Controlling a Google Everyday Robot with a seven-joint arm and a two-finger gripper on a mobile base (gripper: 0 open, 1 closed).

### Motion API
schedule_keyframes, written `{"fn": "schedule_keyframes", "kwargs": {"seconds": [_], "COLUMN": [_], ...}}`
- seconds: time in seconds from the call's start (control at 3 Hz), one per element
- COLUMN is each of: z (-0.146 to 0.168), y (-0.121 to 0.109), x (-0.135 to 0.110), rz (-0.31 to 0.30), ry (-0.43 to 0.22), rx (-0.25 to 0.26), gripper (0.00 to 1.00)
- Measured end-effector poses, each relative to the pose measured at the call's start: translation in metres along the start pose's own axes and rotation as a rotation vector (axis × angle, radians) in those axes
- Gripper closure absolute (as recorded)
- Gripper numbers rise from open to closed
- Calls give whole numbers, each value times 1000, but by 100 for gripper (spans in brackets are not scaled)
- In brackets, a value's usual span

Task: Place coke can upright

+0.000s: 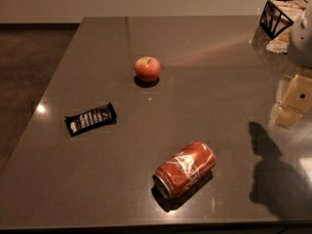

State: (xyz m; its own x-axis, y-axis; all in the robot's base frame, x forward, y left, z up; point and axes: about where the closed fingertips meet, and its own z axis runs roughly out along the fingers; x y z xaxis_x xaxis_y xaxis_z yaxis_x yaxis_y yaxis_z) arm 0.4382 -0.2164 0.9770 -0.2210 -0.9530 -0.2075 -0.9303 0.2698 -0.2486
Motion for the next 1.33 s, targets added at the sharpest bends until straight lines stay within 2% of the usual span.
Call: {"fn": "schedule_keyframes", "kwargs": {"seconds": [0.33, 0.67, 1.0, 1.33], "z": [0, 2, 24, 45], "y": [0, 3, 34, 65], "x": [0, -9, -37, -52], "rz": [0, -48, -241, -404], "ry": [0, 16, 37, 40], "rx": [0, -8, -45, -91], "gripper": [0, 0, 0, 0]}}
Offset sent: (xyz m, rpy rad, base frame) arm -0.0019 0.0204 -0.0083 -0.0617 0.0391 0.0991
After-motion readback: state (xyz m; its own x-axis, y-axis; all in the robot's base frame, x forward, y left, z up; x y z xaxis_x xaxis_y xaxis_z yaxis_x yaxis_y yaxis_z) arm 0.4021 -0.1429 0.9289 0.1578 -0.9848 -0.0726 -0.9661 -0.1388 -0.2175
